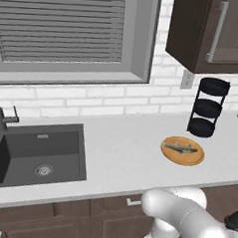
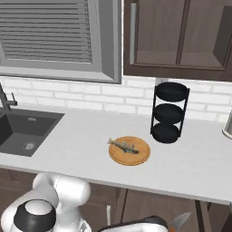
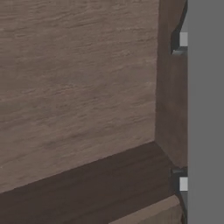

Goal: Pick up the knife from the drawer and place it on the cutting board. Then place the meat from the plate to the cutting board.

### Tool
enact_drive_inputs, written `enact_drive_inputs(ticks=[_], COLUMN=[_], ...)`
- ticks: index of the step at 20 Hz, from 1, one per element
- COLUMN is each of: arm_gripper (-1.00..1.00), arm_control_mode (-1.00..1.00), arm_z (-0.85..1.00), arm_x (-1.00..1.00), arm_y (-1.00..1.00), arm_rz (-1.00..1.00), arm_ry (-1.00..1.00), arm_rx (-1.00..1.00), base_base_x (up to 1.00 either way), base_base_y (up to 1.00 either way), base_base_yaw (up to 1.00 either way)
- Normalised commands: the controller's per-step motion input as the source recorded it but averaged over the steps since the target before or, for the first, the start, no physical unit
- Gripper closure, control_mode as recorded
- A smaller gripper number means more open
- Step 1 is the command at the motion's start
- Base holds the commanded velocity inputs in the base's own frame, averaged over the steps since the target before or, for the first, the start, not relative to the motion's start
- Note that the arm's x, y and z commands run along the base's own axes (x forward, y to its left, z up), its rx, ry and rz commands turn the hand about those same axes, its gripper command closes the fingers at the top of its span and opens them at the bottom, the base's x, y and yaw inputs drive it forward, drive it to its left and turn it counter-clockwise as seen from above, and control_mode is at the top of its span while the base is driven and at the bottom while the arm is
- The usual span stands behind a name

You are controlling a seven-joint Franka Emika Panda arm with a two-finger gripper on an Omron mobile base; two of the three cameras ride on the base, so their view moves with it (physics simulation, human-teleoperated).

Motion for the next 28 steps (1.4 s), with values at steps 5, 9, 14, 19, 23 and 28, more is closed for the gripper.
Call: enact_drive_inputs(ticks=[5,9,14,19,23,28], arm_gripper=[-1.0,-1.0,-1.0,-1.0,-1.0,-1.0], arm_control_mode=[-1.0,-1.0,-1.0,-1.0,-1.0,-1.0], arm_z=[0.76,0.55,-0.01,-0.14,-0.21,-0.17], arm_x=[0.19,0.94,0.39,0.32,0.46,0.2], arm_y=[-0.04,0.09,0.11,0.04,-0.01,-0.22], arm_rz=[-0.23,-0.18,-0.21,-0.26,-0.11,-0.02], arm_ry=[0.0,0.0,-0.15,-0.08,0.21,0.3], arm_rx=[-0.06,-0.15,-0.27,-0.31,-0.18,-0.08], base_base_x=[0.0,0.0,0.0,0.0,0.0,0.0], base_base_y=[0.0,0.0,0.0,0.0,0.0,0.0], base_base_yaw=[0.0,0.0,0.0,0.0,0.0,0.0])
